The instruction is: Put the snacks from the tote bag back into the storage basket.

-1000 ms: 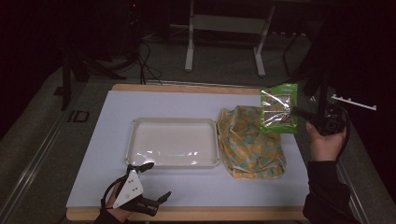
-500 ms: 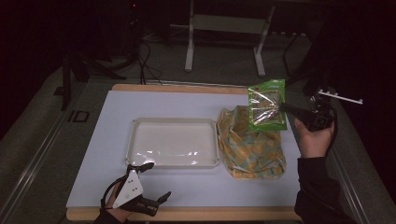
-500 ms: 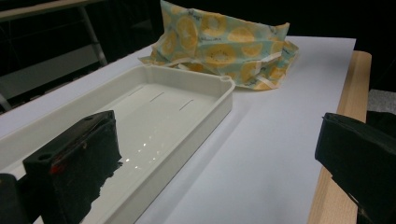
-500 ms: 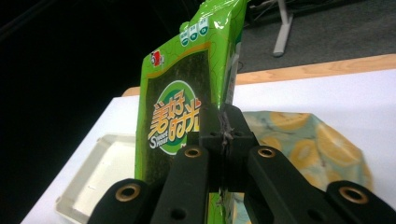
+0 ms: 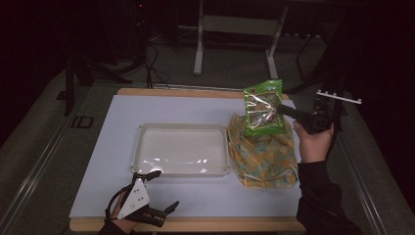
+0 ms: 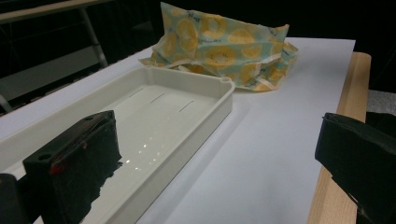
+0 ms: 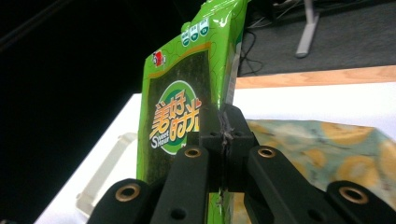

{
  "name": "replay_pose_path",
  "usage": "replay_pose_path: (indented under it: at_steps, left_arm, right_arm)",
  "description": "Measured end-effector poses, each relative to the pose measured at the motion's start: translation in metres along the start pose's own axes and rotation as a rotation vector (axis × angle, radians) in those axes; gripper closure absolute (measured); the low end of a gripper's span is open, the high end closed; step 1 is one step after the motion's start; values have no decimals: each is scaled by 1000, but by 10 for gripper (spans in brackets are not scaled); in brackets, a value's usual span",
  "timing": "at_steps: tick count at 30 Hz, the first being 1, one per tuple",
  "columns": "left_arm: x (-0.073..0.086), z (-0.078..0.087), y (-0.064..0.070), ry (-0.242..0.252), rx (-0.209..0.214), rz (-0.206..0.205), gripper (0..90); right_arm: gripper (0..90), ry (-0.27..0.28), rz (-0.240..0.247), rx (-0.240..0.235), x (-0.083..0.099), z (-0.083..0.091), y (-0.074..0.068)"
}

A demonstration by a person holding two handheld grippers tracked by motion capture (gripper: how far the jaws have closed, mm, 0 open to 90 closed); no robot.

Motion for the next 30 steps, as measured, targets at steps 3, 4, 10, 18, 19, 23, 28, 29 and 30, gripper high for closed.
replay_pose_path:
  at_steps: [3,4,10,18,19,23,28,29,30]
  left_arm:
    - [0,0,0,2,0,-1,4]
    - [0,0,0,1,-1,-1,4]
    - [0,1,0,2,-1,-3,4]
    - [-1,1,1,5,1,-4,4]
    - [-1,1,1,5,2,-5,4]
    - [-1,1,2,9,5,-10,4]
    - [-2,1,2,10,4,-9,4]
    - [-2,1,2,10,5,-9,4]
    - [-2,1,2,10,5,-9,4]
  right_arm:
    - [889,-5,1,-14,2,-8,-6]
    - [890,-6,2,-17,3,-10,-8]
    - [890,-9,-3,-47,7,-22,-19]
    - [890,-9,-15,-72,14,-37,-30]
    - [890,-8,-17,-75,15,-38,-31]
    - [889,-9,-21,-96,19,-46,-37]
    - [889,-24,-19,-105,23,-55,-43]
    - [890,-24,-19,-105,24,-56,-44]
    - [889,-24,-20,-106,24,-57,-44]
Point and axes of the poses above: each handheld gripper's, and its own axes: z roughly backward along the jaws, x roughly out of its underside, y roughly to its right, the point moved 4 cm from there along -z, roughly forward along the jaws, and after that the axes turned 4 degrees about -y, right-handed, at the moved point
